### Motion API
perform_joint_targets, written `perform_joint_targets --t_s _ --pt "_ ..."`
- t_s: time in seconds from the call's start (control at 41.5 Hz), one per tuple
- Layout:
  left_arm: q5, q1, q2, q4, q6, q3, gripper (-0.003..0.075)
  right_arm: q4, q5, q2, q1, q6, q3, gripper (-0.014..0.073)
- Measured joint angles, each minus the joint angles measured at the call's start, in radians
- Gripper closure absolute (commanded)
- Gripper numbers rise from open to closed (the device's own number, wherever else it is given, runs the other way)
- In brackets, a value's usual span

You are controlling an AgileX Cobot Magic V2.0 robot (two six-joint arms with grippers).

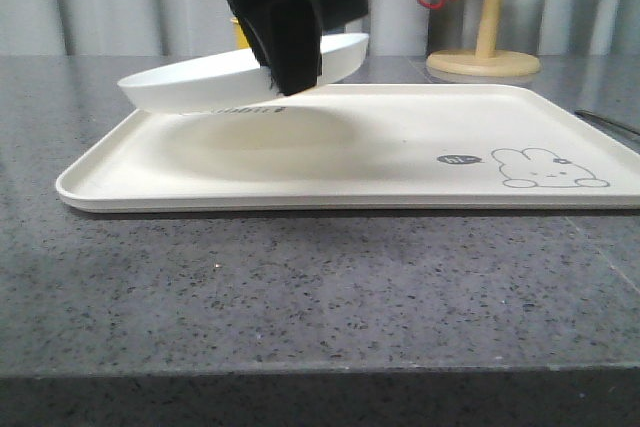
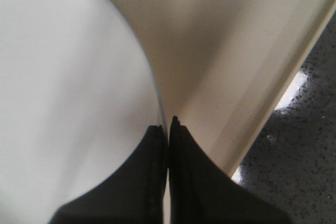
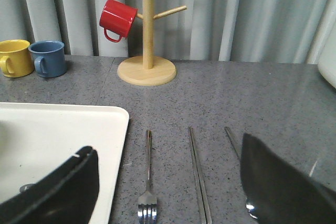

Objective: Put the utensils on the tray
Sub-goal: 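Lift the plate and carry it over the tray with the left gripper, then lower the plate onto the tray, open and withdraw the left gripper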

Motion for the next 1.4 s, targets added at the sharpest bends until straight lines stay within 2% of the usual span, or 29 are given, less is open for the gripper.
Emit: perform_joint_targets --t_s 0.289,0.362,0.434,0.627,0.723,1.037,1.229,1.398 --pt "0.007 0.0 0.056 -0.019 0.0 0.0 0.0736 0.0 0.001 0.0 0.0 0.0 0.0 0.0012" --pt "0.009 0.0 0.064 -0.023 0.0 0.0 0.071 0.0 0.001 0.0 0.0 0.0 0.0 0.0012" --pt "0.009 0.0 0.073 -0.029 0.0 0.0 0.0643 0.0 0.001 0.0 0.0 0.0 0.0 0.0012" --pt "0.009 0.0 0.081 -0.058 0.0 0.0 0.0398 0.0 0.004 0.0 0.0 0.0 0.0 0.0012" --pt "0.015 0.0 0.081 -0.064 0.0 -0.002 0.0349 0.0 0.005 0.0 0.0 0.0 0.0 0.0012" --pt "0.118 0.0 0.077 -0.083 -0.002 -0.106 0.0374 0.0 0.005 0.0 0.0 0.0 0.0 0.0012" --pt "0.13 0.011 0.055 -0.101 -0.002 -0.122 0.0543 0.0 0.006 0.0 0.0 0.0 0.0 0.0012" --pt "0.131 0.109 0.005 -0.168 -0.002 -0.122 0.0716 0.0 0.006 0.0 0.0 0.0 0.0 0.0012"
